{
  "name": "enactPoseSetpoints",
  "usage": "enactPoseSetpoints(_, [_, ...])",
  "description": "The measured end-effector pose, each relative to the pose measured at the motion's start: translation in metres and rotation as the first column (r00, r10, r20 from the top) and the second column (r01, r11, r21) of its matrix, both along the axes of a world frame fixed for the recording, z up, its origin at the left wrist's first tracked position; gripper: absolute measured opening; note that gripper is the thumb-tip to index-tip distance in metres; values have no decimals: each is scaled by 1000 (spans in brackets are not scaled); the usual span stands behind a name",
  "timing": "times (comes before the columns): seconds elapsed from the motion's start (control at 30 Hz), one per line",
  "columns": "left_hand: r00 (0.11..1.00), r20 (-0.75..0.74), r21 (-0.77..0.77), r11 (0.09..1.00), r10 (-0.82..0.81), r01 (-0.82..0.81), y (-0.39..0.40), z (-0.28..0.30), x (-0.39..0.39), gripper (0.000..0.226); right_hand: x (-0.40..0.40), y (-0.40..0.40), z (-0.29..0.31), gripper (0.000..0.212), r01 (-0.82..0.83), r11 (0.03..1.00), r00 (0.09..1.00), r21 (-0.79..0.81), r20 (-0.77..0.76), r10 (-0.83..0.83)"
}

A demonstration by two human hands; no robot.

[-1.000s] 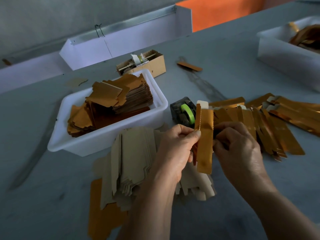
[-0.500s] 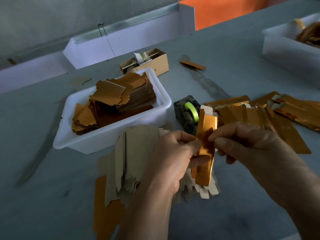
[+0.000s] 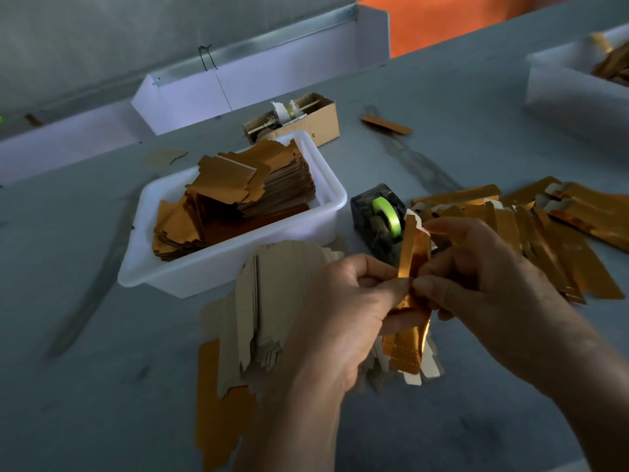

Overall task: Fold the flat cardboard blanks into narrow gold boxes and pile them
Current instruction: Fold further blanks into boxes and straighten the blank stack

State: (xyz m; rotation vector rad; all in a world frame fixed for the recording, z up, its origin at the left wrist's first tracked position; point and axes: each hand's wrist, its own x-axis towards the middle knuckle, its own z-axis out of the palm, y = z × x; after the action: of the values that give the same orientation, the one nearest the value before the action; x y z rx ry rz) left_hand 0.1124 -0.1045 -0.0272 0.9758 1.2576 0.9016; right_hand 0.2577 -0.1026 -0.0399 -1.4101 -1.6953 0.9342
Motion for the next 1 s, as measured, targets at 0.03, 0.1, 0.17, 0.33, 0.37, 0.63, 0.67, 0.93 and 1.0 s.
enactPoseSetpoints(0.03, [1000,-2,4,1000,-6,6,0,0,-1,5,-1,-1,0,64,15,1000,1000,-5,6,-15])
enactPoseSetpoints(0.1, [1000,0,1,1000,-21,21,0,-1,-2,6,-2,-1,0,62,44,999,999,-13,17,-44])
enactPoseSetpoints(0.17, [999,32,-19,999,-41,41,0,0,-4,5,-2,-1,0,60,57,998,998,-18,25,-56])
enactPoseSetpoints(0.33, [999,12,4,999,-40,40,-2,-1,-2,12,-5,-3,1,54,84,996,993,-8,90,-83])
enactPoseSetpoints(0.37, [1000,-1,16,1000,-25,25,-2,-2,0,8,-6,-3,1,53,93,996,991,-3,97,-92])
enactPoseSetpoints(0.63, [995,-98,92,996,23,-14,-6,-8,4,10,-11,-9,6,37,156,985,948,75,268,-171])
enactPoseSetpoints(0.67, [993,-116,116,993,31,-18,-7,-8,5,10,-13,-9,8,34,178,979,929,98,312,-200])
enactPoseSetpoints(0.93, [971,-224,246,969,82,-26,-7,-3,-5,10,-13,-2,17,57,220,963,822,156,502,-269])
enactPoseSetpoints(1.0, [981,-182,238,971,66,-22,-6,0,-9,10,-10,0,13,56,168,982,914,91,358,-190])
